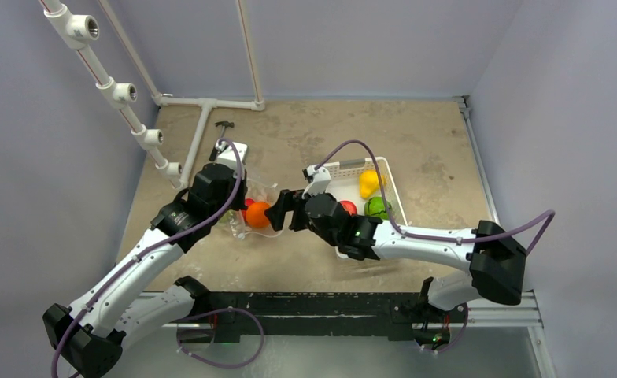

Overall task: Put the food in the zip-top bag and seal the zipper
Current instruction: Place the fake fruit in the zipper food storage bag, then adjust the zipper food storage bag at the center of the board.

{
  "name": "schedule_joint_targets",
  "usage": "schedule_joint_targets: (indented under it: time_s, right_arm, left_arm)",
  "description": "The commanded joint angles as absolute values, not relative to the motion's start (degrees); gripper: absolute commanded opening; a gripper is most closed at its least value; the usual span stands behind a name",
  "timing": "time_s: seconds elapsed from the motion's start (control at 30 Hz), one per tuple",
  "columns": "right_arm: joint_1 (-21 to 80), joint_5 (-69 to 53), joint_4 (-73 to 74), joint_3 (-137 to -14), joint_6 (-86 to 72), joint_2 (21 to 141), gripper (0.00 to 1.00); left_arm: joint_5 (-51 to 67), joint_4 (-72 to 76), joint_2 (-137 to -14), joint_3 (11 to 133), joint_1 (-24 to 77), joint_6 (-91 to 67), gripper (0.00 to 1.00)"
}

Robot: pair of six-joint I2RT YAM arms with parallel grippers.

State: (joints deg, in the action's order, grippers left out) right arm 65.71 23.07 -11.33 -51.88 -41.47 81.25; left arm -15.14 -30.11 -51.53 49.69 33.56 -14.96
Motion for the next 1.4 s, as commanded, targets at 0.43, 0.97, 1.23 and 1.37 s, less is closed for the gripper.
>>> schedule_joint_targets:
  time_s: [0.43,0.97,1.23,1.37]
  right_arm:
    - [64.0,20.8,-15.6,-51.7,-52.7,93.1,0.60]
    - [64.0,22.1,-16.4,-52.8,-49.3,87.7,0.00]
    - [64.0,23.2,-11.9,-56.7,-41.8,80.9,0.00]
    - [63.9,21.8,-8.3,-59.7,-37.7,78.9,0.00]
  left_arm:
    - [-14.4,-29.2,-51.8,49.4,33.8,-15.3,0.00]
    - [-13.8,-30.6,-50.5,51.1,33.8,-15.8,0.00]
    - [-13.0,-38.0,-46.3,56.2,33.8,-18.4,0.00]
    - [-12.4,-42.0,-44.8,58.8,33.8,-19.5,0.00]
